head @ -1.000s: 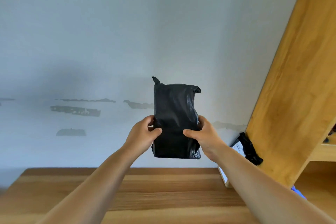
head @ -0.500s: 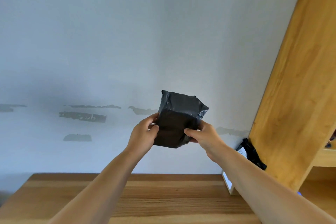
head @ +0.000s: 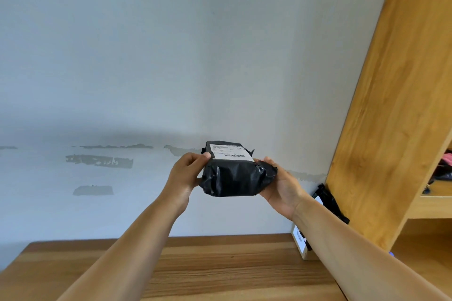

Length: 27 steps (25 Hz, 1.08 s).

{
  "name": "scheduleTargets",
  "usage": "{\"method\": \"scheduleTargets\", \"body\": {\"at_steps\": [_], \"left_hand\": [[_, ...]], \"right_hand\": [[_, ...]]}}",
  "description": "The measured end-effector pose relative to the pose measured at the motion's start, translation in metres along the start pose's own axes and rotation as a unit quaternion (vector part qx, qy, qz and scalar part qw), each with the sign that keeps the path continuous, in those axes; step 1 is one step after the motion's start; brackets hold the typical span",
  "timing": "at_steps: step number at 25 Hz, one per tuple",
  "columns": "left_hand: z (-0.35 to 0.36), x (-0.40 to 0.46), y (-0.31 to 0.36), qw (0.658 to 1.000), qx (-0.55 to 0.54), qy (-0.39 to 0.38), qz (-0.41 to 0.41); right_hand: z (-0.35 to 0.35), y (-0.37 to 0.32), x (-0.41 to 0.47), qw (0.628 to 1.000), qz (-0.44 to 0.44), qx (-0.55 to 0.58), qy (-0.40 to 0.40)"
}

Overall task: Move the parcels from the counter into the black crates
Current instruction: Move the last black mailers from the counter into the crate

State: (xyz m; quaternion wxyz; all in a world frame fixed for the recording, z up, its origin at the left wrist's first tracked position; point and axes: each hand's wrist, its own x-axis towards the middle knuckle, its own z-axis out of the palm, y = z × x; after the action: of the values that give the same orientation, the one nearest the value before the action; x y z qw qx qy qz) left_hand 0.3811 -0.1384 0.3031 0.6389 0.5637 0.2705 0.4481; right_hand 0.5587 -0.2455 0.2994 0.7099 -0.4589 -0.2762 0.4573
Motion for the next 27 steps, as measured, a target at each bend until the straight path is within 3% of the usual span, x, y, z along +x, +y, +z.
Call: {"method": "scheduleTargets", "body": {"at_steps": [11,17,23,27], "left_hand": [[-0.008,-0.002,-0.012,0.995,0.071,-0.050,0.049],[-0.007,-0.010,-0.014,0.989,0.088,-0.090,0.072],[-0.015,-0.006,-0.017,0.984,0.129,-0.085,0.091],[-0.026,-0.007,-0.015,0.986,0.126,-0.041,0.100]], "right_hand": [[0.002,0.005,0.003,0.999,-0.039,0.000,-0.010],[0.000,0.014,0.008,0.999,0.047,0.013,-0.009],[0.009,0.017,0.005,1.000,0.019,0.019,-0.009],[0.023,0.024,0.005,1.000,0.019,0.008,0.001]]}}
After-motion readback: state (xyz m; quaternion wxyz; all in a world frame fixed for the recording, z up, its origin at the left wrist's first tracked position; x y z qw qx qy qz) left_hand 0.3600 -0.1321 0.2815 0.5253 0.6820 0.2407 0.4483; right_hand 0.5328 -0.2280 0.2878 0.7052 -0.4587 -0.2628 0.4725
